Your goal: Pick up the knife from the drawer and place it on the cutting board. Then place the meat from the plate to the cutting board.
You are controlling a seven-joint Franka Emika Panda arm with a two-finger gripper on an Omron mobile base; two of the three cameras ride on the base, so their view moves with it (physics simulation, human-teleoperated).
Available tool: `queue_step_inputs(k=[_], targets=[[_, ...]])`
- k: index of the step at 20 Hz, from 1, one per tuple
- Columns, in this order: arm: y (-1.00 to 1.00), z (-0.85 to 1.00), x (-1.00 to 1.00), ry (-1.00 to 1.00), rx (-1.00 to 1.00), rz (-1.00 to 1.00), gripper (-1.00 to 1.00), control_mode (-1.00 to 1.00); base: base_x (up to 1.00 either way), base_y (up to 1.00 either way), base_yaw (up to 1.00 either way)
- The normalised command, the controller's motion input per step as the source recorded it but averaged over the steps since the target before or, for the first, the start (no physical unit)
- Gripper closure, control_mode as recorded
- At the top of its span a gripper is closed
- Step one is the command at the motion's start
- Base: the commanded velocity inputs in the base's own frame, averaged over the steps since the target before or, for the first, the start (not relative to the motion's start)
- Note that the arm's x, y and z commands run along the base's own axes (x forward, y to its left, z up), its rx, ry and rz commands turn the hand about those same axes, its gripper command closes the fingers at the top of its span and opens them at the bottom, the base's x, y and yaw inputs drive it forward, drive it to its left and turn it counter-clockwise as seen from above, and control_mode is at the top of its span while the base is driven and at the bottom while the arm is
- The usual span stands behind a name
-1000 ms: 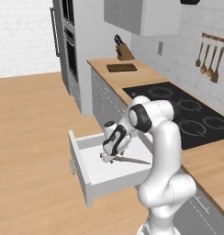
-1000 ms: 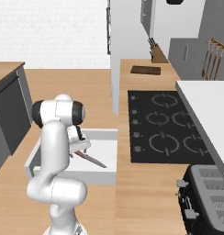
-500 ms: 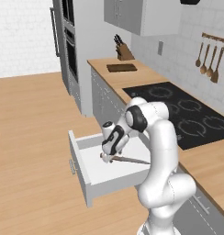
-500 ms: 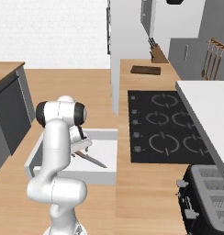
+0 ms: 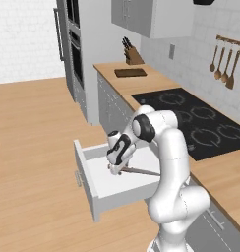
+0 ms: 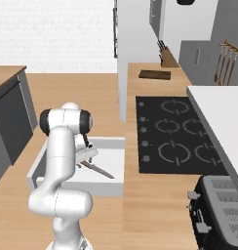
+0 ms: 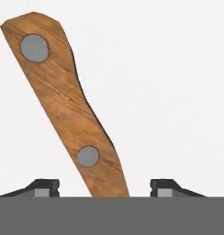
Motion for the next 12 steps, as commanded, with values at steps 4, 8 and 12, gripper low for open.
queue_step_inputs(k=[4,8,12], targets=[[0.0,-0.32,-0.07,0.03,-0.04,0.04,1.0,-1.0,0.0,0.0,0.0],[0.04,-0.09,-0.32,-0.03,-0.02,0.03,1.0,-1.0,0.0,0.0,0.0],[0.58,0.83,-0.29,-0.17,0.03,0.01,1.0,-1.0,0.0,0.0,0.0]])
